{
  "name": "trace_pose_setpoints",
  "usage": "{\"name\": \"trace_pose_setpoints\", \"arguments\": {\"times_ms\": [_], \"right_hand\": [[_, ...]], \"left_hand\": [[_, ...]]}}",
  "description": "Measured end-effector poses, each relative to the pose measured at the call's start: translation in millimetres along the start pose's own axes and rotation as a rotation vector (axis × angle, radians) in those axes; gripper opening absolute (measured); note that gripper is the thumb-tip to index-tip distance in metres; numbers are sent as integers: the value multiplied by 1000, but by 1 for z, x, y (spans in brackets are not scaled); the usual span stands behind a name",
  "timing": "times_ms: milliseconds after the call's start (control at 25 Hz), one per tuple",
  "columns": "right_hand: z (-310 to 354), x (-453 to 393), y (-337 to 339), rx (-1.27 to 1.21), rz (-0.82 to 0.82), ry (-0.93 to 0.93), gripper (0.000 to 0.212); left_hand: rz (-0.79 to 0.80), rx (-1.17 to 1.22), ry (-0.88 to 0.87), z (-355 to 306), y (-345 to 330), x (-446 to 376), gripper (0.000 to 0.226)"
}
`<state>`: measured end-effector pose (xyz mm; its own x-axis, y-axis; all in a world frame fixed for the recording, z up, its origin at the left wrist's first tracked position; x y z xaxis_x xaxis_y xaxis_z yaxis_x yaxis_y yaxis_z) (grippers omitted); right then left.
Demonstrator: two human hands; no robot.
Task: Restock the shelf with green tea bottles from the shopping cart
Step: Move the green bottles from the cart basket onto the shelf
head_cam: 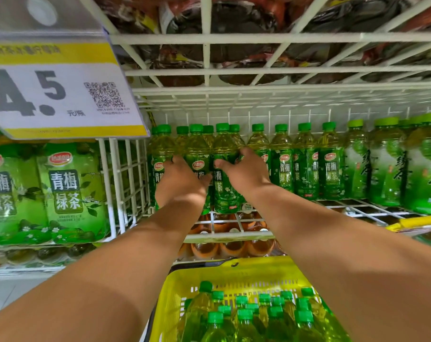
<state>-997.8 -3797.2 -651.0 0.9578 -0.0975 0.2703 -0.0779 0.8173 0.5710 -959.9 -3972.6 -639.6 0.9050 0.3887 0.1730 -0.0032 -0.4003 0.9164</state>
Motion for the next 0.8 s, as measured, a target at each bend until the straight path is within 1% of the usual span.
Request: {"name": "trace_pose_setpoints", "arguments": {"times_ms": [160, 280, 400, 520, 640, 720, 800], "right_hand": [[-16, 7, 2, 80, -7, -76, 92], [-15, 15, 7, 179, 9, -61, 91], [-15, 37, 13, 318, 35, 66, 84], [-15, 70, 24, 459, 38, 232, 83], [-12, 95, 33, 586, -28, 373, 86], [-16, 109, 39, 608, -50, 402, 87], [-25, 131, 36, 642, -22, 450, 86]], "left_hand": [[68, 39, -88, 8, -3, 11, 78], [1, -34, -205, 16, 10, 24, 78], [-77, -145, -368, 16, 19, 45, 81], [-46, -235, -434, 14, 18, 60, 83], [-40, -313, -513, 9, 16, 80, 83], [-77, -313, -575, 3, 18, 99, 82], [-93, -274, -587, 8, 15, 122, 82]]}}
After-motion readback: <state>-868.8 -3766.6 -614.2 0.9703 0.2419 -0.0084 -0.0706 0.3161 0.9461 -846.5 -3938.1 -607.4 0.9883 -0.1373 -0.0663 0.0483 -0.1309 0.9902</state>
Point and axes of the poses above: each hand's wrist, its own x-axis away from the middle knuckle, its own y-axis out of the back of the hand, z = x × y, the point moved 8 cm from there along -x, towards the middle knuckle, and after that the axes turned 2 degrees about z, right-handed, at the moved point
